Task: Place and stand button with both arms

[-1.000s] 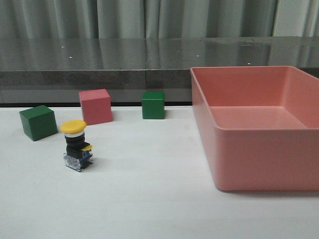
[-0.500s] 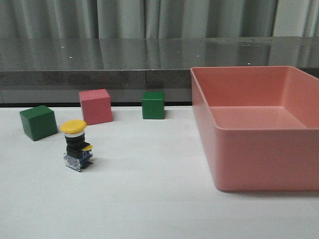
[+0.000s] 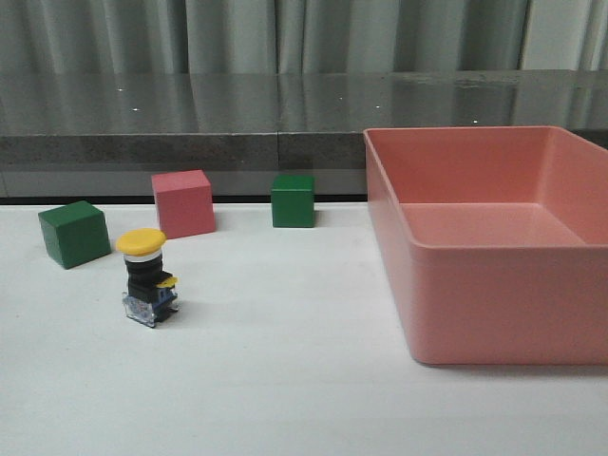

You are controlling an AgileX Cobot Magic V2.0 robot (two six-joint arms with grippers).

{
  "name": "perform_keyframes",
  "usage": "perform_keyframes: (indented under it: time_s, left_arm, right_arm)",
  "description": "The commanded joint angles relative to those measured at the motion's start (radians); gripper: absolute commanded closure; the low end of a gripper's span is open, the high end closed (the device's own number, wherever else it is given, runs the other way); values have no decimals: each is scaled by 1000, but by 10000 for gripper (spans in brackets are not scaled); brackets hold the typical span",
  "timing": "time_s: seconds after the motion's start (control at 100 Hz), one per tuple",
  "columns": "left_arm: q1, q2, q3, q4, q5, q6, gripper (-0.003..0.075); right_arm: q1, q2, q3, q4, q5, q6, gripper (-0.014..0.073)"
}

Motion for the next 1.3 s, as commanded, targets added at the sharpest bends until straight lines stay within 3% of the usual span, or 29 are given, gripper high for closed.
perform_keyframes:
  time_s: [0.0,0.25,1.29]
  left_arm:
    - [-5,-66,13,-2,-104,-15,739]
    - [39,-70,109,-2,-239,-59,739]
    - [46,-70,109,-2,-229,-61,739]
  right_arm:
    - [-3,4,-26,6,-78,-1,703]
    - [-3,6,-26,6,-77,-1,703]
    - [-3,6,-26,6,-77,-1,703]
